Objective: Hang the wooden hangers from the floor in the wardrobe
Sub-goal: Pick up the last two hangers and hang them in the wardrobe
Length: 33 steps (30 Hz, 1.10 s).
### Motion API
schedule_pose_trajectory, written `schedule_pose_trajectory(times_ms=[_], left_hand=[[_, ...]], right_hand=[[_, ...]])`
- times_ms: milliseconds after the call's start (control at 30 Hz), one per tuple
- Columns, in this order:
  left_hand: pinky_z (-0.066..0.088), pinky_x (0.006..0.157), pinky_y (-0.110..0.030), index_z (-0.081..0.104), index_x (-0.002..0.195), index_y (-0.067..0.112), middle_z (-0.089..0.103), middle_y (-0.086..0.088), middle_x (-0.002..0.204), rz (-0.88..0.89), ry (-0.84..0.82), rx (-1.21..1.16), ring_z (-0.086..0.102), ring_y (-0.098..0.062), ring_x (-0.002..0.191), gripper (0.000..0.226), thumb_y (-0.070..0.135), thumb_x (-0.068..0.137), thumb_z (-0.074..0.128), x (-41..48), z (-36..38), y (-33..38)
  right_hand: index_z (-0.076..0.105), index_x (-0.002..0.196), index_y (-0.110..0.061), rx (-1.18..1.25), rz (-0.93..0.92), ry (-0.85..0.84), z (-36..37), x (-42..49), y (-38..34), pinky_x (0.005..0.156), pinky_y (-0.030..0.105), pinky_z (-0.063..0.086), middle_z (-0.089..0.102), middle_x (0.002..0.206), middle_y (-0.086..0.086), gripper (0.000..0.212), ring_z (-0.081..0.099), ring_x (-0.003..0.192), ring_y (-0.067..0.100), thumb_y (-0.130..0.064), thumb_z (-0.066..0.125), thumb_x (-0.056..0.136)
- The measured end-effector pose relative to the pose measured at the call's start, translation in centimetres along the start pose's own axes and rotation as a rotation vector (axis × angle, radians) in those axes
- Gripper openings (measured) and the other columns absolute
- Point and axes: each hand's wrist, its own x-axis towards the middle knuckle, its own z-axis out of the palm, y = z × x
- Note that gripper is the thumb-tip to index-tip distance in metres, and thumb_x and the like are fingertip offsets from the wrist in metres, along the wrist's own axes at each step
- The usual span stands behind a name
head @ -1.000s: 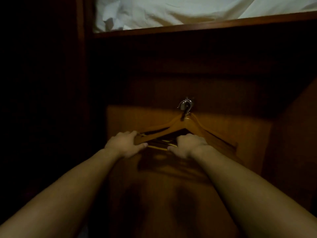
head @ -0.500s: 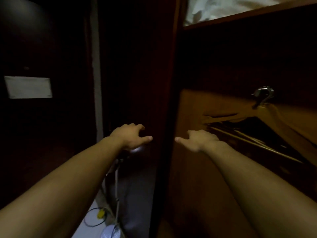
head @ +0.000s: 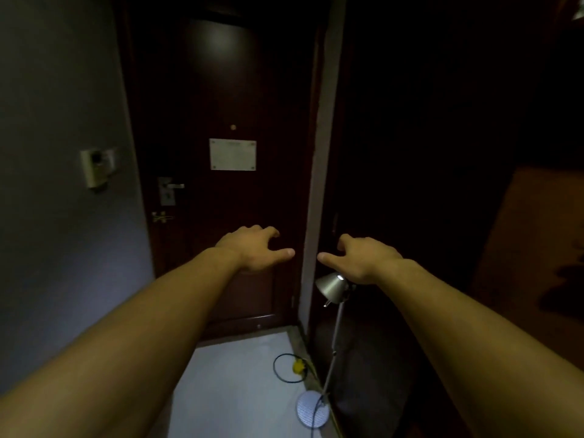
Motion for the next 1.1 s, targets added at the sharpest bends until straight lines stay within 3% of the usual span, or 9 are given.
schedule_pose_trajectory(times_ms=[200,400,833,967,1100], left_hand=[[0.040,0.108,-0.049,0.032,0.150,0.031,0.038,-0.006,0.154,-0.087,-0.086,0.037,0.042,-0.029,0.136,0.087,0.082,0.080,0.039,-1.4,1.6,-9.3],[0.038,0.110,-0.051,0.032,0.150,0.031,0.037,-0.008,0.155,-0.109,-0.174,0.046,0.040,-0.031,0.138,0.090,0.085,0.078,0.037,-0.6,4.6,-14.0],[0.035,0.113,-0.047,0.029,0.154,0.027,0.034,-0.007,0.158,-0.185,-0.356,0.009,0.038,-0.030,0.140,0.093,0.083,0.080,0.037,6.6,14.9,-14.5],[0.037,0.111,-0.047,0.035,0.151,0.029,0.040,-0.007,0.154,-0.214,-0.435,-0.035,0.042,-0.030,0.136,0.084,0.079,0.083,0.040,8.6,19.4,-13.7],[0.033,0.112,-0.045,0.032,0.153,0.025,0.032,-0.007,0.159,-0.208,-0.522,-0.024,0.036,-0.029,0.142,0.079,0.071,0.090,0.042,10.2,24.1,-12.8]], right_hand=[[0.037,0.146,-0.021,0.025,-0.118,-0.112,5.0,1.6,-9.3,0.099,0.047,0.049,0.050,0.145,0.009,0.080,0.054,0.125,0.029,-0.076,0.039,0.088],[0.037,0.146,-0.019,0.036,-0.161,-0.223,9.8,3.7,-12.9,0.101,0.047,0.046,0.050,0.145,0.012,0.079,0.051,0.128,0.032,-0.073,0.041,0.089],[0.042,0.143,-0.019,0.166,-0.166,-0.392,20.4,13.8,-9.3,0.094,0.042,0.046,0.051,0.143,0.013,0.078,0.053,0.124,0.034,-0.074,0.043,0.088],[0.041,0.147,-0.020,0.206,-0.180,-0.453,24.6,15.8,-7.0,0.104,0.040,0.041,0.045,0.151,0.012,0.076,0.047,0.133,0.035,-0.070,0.047,0.089],[0.033,0.152,-0.016,0.166,-0.125,-0.547,29.2,17.2,-5.1,0.114,0.046,0.035,0.035,0.158,0.012,0.085,0.038,0.141,0.034,-0.073,0.043,0.089]])
